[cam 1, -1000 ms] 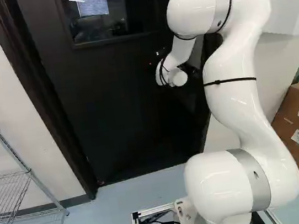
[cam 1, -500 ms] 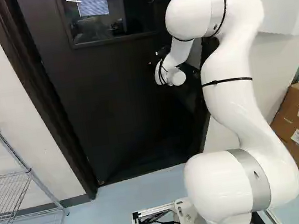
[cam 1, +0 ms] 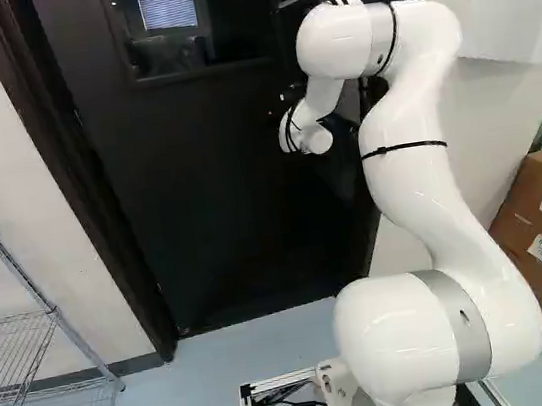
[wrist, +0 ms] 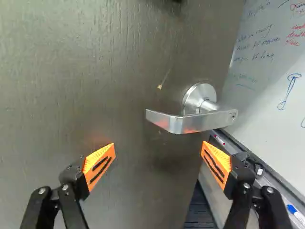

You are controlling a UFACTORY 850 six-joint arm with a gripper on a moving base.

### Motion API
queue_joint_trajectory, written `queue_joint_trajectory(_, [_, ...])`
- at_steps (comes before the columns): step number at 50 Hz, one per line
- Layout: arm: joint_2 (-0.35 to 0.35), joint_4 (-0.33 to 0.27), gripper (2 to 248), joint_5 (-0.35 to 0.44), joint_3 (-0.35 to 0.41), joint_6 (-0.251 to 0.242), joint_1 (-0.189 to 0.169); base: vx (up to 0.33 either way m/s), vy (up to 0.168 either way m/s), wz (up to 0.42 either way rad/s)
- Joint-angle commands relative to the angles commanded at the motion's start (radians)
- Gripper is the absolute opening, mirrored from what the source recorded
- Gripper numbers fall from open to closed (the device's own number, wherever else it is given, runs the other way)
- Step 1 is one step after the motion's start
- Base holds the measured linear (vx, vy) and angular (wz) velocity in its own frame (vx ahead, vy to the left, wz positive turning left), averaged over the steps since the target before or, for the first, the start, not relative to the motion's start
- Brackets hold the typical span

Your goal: Open the door and move inside

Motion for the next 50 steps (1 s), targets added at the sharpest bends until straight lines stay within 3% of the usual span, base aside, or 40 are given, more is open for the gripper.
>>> queue_joint_trajectory(50, [0.223, 0.094, 247, -0.044, 0.295, 0.000, -0.003, 0.000, 0.000, 0.000])
